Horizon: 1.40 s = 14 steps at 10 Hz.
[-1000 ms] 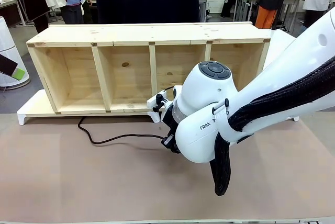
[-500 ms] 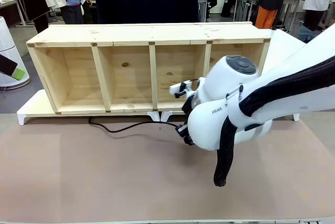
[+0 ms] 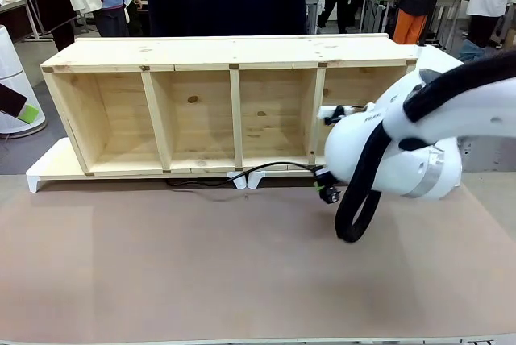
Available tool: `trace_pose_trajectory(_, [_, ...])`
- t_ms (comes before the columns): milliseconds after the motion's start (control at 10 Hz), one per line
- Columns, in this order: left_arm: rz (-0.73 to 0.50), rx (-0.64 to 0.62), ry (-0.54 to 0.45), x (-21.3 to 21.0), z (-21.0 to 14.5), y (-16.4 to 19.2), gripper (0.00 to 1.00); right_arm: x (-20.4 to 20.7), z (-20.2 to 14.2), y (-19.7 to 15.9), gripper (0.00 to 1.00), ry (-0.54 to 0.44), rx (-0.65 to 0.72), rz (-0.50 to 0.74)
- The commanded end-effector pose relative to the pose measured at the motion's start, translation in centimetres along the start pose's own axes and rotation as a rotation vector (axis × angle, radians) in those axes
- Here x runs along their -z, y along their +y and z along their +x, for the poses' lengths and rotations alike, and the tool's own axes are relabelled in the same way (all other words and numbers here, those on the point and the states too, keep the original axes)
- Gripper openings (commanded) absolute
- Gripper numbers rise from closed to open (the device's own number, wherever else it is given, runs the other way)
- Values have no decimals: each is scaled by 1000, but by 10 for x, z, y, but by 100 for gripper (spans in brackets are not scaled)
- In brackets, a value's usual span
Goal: Perform cable management.
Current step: Pull the grasped Power Cable to the location of the Power Strip.
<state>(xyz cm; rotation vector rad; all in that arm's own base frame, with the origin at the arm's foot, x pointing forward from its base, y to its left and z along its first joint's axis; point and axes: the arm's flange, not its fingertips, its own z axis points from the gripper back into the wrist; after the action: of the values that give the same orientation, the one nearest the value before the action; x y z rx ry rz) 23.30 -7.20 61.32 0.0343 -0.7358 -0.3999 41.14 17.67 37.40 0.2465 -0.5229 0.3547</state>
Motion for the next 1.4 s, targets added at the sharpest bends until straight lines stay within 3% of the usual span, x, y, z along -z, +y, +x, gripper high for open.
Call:
trace_pose_trajectory(0, [-5,-4,-1,0,0,0,100,-29,-51,-43,16,-48,84,8])
trace_pose_trajectory(400, [-5,-4,-1,0,0,0,100,-54,-70,-106,16,-93,240,-63])
trace_pose_trajectory(1300, [-5,-4,-1,0,0,0,100,-104,-56,-144,16,-207,274,-323])
